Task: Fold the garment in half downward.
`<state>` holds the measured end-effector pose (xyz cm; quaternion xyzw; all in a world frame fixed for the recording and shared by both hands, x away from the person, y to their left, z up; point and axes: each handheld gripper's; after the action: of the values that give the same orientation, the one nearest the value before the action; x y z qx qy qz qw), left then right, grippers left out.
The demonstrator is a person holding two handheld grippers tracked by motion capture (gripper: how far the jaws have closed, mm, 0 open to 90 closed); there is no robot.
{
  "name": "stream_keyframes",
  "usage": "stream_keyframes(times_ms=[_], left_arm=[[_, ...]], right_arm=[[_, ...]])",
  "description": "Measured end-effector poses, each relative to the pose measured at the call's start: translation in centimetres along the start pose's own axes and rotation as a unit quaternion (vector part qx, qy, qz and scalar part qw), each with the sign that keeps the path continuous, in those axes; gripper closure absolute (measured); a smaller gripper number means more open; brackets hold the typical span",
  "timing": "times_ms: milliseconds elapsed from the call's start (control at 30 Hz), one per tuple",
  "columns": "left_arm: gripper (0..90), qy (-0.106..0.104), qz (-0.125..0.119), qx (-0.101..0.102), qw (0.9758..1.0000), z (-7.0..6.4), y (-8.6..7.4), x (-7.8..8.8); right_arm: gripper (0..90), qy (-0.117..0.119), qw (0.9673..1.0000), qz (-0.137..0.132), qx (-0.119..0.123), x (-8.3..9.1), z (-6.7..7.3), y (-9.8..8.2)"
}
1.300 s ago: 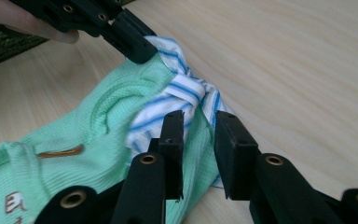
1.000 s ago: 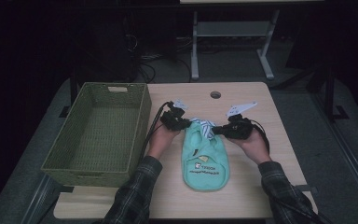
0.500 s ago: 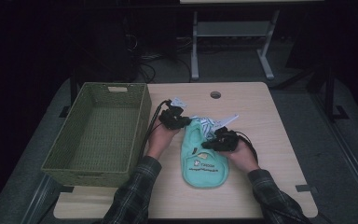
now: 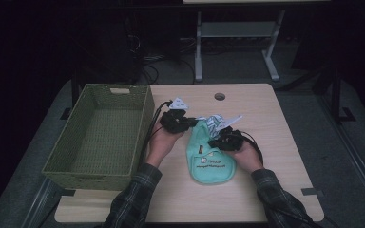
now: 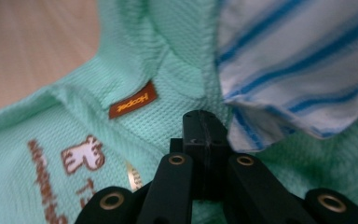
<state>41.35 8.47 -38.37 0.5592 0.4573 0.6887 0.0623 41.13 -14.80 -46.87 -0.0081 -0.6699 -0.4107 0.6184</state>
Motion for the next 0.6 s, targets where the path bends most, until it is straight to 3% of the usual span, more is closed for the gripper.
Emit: stream_keyframes(times_ms=[200, 367, 600], left_arm=[[85.6, -0.011, -0.01, -0.001, 0.9999, -0.8, -0.3, 0.0], [85.6, -0.005, -0.012, -0.002, 0.9999, -0.9, -0.5, 0.3], [85.6, 0.0, -0.014, 0.002, 0.9999, -0.5, -0.7, 0.8]], right_arm=[[90.0, -0.007, 0.9999, 0.0, -0.015, -0.1, -0.3, 0.2], [89.9, -0.007, 0.9998, -0.005, -0.016, 0.0, -0.4, 0.1], [89.8, 0.0, 0.9999, -0.015, -0.009, 2.7, 0.6, -0.6]])
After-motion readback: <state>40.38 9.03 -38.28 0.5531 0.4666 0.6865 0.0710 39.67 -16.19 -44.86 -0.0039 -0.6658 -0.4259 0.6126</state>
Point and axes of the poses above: each handheld gripper's, and its own axes: x roughly backward along the jaws, y roughly out of its top, z roughly to its left, and after that the axes turned 10 degrees about z, right-handed
